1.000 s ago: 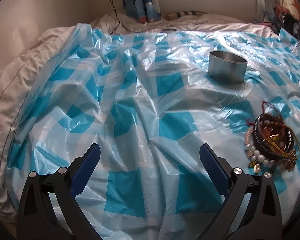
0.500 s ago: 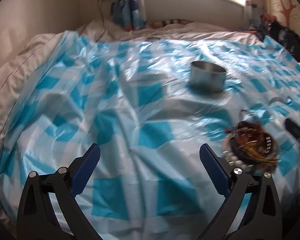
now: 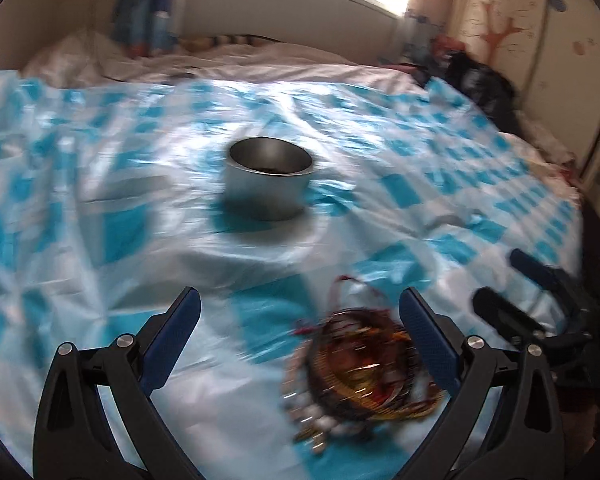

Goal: Organize jewelry
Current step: 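Close the left gripper on a red-cord bracelet in the pile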

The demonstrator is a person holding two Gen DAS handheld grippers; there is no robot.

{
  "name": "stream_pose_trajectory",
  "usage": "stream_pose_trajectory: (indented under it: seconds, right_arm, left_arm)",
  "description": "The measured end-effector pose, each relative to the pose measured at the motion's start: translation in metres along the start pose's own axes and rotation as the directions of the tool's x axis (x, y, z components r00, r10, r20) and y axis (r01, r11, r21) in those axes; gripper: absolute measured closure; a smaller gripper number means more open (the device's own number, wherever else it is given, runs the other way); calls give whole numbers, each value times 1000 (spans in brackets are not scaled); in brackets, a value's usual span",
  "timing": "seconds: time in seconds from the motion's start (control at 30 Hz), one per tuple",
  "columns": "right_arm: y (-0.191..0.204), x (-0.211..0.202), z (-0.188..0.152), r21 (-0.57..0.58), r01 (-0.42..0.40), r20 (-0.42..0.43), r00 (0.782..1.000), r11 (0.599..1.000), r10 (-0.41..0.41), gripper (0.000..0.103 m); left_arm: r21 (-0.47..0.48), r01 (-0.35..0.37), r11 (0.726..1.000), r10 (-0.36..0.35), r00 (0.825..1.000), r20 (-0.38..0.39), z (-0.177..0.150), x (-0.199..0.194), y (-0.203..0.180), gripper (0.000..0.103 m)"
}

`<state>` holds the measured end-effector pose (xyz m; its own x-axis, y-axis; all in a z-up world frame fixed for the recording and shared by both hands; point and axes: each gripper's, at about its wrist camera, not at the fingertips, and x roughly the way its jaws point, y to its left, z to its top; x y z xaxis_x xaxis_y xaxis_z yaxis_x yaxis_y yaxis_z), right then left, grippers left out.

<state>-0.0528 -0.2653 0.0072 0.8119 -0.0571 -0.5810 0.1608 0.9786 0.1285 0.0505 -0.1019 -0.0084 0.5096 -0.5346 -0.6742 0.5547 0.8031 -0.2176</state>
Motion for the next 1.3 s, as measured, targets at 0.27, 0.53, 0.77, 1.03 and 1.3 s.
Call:
stream_pose_trajectory:
  seconds: [0.27, 0.53, 0.77, 1.03, 1.3]
  right_arm:
    - [-12, 9, 1, 90, -29, -34, 999, 996, 32, 7]
    - [-15, 15, -1, 110, -39, -55, 997, 993, 45, 7]
    - [-5, 20, -3, 74, -97, -100, 990, 993, 104, 7]
    - [32, 20, -12, -85, -176, -149, 975, 981, 162, 7]
    - [41, 16, -16, -116, -233, -155, 964, 965, 214, 11]
  left_arm:
    - [-19, 135, 991, -137, 988, -73, 1, 33, -3, 46]
    - [10, 78, 997, -77, 993, -85, -2, 30, -2, 101]
    - [-60, 96, 994, -96, 995, -3, 10, 0, 19, 101]
    - [-149, 88, 985, -76, 993, 86, 21, -30, 52, 101]
    - [-139, 65, 988, -54, 995, 84, 21, -31, 52, 101]
